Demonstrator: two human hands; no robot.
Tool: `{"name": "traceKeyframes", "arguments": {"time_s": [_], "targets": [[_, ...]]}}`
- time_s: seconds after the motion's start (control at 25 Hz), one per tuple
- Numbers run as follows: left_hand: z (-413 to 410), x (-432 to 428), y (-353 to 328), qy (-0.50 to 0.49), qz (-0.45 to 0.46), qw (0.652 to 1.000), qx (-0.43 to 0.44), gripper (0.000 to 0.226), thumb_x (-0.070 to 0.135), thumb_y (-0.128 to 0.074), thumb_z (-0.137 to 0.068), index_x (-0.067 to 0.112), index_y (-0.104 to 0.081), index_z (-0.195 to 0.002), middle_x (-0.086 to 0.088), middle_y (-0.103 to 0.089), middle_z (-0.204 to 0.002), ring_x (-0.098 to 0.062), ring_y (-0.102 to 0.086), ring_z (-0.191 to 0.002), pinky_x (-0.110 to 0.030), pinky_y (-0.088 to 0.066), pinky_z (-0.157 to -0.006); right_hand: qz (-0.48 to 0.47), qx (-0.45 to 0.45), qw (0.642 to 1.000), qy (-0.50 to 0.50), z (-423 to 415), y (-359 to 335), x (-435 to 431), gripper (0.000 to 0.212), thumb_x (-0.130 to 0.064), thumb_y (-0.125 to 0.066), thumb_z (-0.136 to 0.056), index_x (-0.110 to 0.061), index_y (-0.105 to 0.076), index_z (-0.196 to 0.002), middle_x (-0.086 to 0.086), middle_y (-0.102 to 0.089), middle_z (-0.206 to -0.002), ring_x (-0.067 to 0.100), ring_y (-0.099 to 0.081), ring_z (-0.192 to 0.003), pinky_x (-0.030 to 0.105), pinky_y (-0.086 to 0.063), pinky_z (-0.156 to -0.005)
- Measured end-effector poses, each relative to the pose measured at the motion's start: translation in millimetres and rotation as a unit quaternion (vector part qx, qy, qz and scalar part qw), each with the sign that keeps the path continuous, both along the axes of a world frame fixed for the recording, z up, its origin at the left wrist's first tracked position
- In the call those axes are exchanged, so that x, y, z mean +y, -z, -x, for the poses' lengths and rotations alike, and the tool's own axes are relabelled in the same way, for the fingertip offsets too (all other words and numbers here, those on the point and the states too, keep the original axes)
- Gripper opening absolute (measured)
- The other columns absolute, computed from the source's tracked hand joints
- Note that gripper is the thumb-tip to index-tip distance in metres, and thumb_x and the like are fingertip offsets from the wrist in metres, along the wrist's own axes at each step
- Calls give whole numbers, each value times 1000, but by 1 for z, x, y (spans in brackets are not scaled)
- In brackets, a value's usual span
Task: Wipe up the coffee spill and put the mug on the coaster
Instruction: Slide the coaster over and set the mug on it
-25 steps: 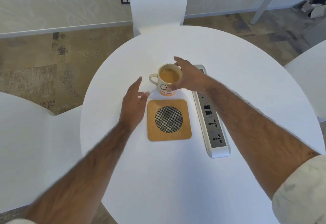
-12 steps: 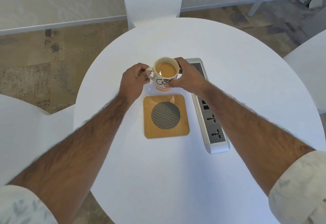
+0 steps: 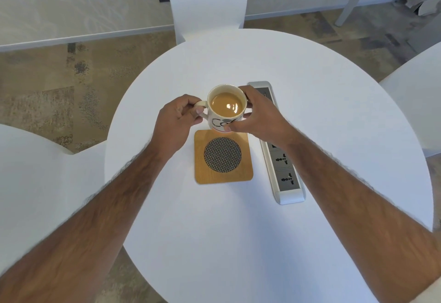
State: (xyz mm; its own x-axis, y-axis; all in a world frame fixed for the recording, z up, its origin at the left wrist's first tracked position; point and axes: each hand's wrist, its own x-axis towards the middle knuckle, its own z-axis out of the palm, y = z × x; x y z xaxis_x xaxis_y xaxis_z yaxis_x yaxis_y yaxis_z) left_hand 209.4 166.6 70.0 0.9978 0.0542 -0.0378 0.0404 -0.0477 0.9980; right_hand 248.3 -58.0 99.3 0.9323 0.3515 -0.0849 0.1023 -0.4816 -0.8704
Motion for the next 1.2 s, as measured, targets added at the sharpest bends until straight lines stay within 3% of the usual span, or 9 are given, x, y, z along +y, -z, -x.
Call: {"name": "traceKeyframes", "arguments": {"time_s": [0.16,0.68,0.8,0.96,1.2], "targets": [[26,-1,6,8,8,1000,12,12,13,-62,-100,11,-72,-107,-21,-71,-107,-20,-68,-101,-35,-60,-92,-13,17,1000,5,28,4,-3,75,-17,-94,-61,-25,-57,-126,-17,-67,-114,7,-65,-111,43,-57,-96],[61,-5,34,26,31,998,51,12,13,-63,-97,18,-73,-102,4,-75,-100,-15,-68,-100,-33,-59,-92,15,53,998,20,64,37,-3,86,-35,-92,-54,-31,-54,-131,-17,-68,-114,6,-65,-109,42,-57,-96],[62,-5,37,20,39,997,56,14,20,-64,-92,17,-72,-102,3,-74,-100,-17,-67,-101,-34,-58,-91,23,53,998,17,65,39,-3,84,-30,-94,-58,-31,-53,-131,-18,-67,-113,7,-66,-109,41,-56,-97],[63,-6,38,29,42,997,63,11,10,-62,-99,15,-70,-104,3,-73,-104,-13,-66,-104,-29,-56,-91,25,47,998,13,65,40,-4,81,-26,-93,-61,-31,-53,-132,-19,-66,-114,7,-65,-110,40,-56,-98],[60,-8,37,36,60,995,76,13,8,-54,-105,12,-66,-108,-2,-70,-113,-16,-65,-110,-35,-56,-100,19,49,998,20,61,42,-3,82,-27,-93,-60,-31,-53,-132,-19,-67,-114,8,-65,-110,41,-55,-99]]}}
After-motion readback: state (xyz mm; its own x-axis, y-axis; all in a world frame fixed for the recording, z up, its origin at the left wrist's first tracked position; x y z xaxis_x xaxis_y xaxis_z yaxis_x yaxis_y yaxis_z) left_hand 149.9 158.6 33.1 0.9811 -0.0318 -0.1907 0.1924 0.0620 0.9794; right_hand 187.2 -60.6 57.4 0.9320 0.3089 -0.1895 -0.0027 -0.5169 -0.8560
